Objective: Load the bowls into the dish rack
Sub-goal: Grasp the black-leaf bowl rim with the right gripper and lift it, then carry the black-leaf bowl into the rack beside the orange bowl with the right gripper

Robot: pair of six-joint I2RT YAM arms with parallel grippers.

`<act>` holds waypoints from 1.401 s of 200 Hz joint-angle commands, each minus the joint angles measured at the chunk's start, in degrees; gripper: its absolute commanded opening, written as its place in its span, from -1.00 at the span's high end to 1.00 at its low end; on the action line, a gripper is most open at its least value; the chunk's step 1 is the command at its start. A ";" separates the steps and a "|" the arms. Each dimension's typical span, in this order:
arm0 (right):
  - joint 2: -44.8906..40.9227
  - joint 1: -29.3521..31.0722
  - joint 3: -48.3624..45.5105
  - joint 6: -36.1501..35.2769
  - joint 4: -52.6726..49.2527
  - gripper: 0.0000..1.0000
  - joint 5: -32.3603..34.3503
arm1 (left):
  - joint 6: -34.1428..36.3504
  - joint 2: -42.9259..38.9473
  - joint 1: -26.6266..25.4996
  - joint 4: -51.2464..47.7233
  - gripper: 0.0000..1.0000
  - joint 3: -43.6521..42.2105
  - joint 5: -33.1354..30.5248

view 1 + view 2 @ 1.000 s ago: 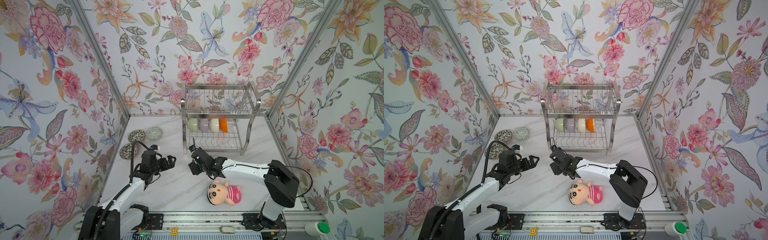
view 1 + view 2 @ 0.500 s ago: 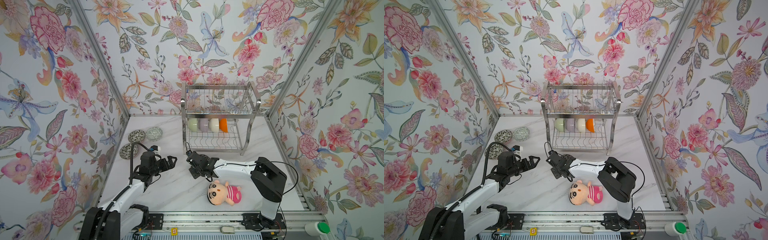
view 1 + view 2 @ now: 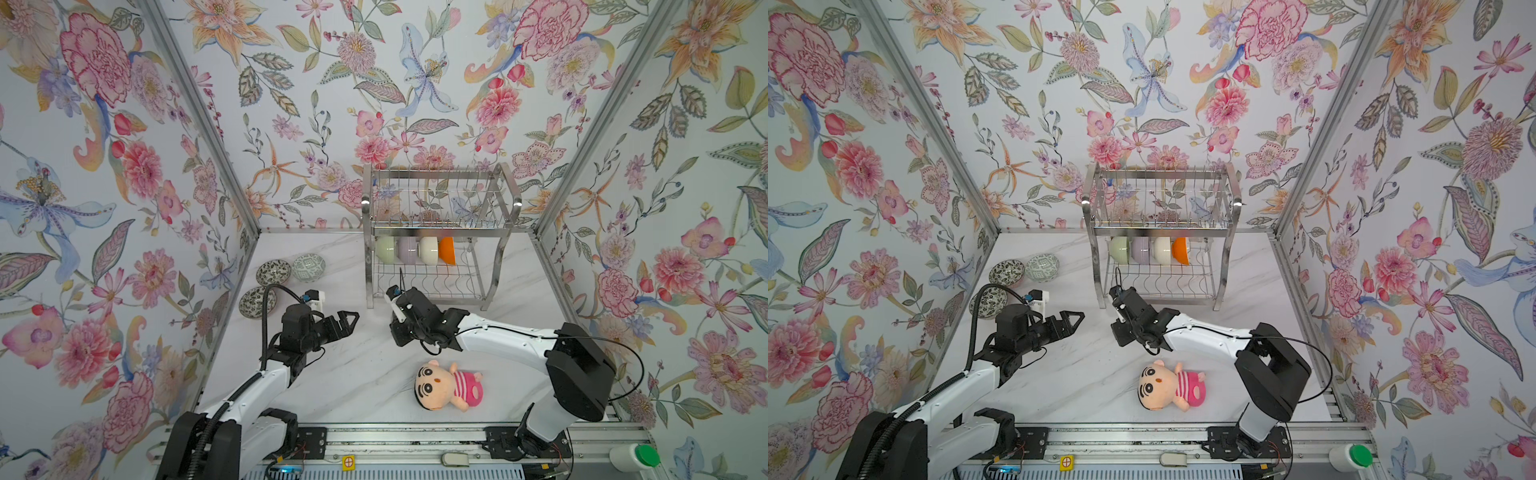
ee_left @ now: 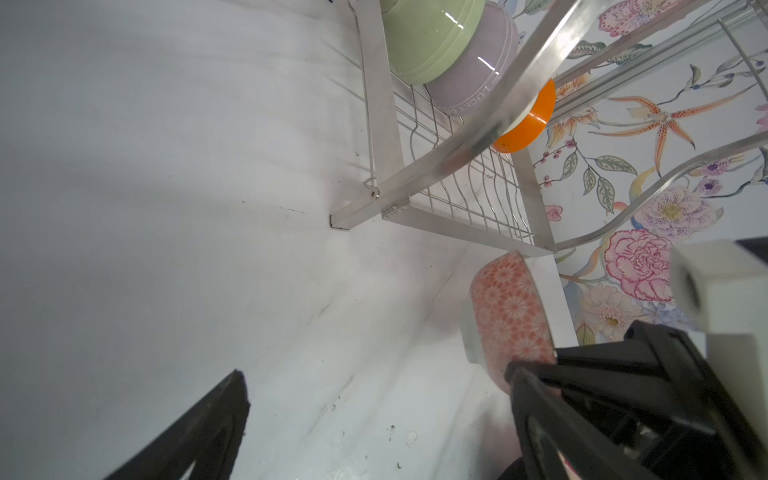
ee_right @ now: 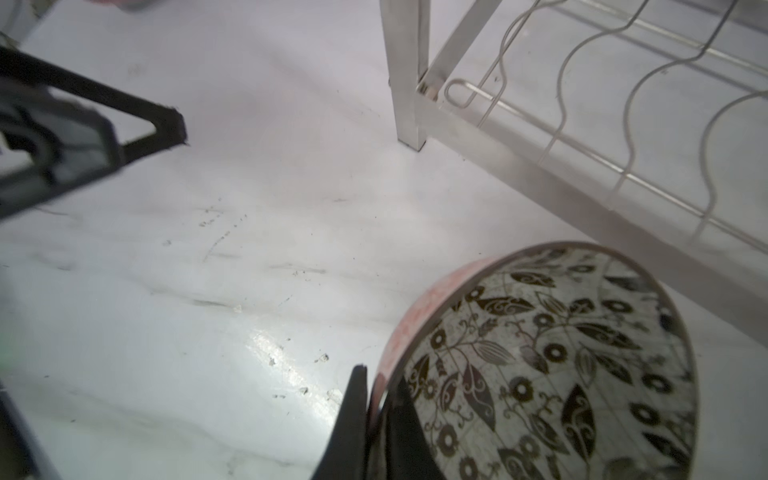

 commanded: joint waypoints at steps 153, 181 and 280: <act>3.96 -19.88 -7.52 26.73 55.62 1.00 -25.32 | 29.72 9.52 -25.19 -9.33 -0.99 20.30 -36.55; 8.27 -19.89 -5.81 29.76 60.52 1.00 -25.85 | 32.56 10.68 -26.04 -10.23 -0.99 21.61 -39.55; 21.84 -18.22 1.62 38.23 71.30 1.00 -25.06 | 39.40 10.91 -26.56 -13.01 -0.99 22.65 -42.55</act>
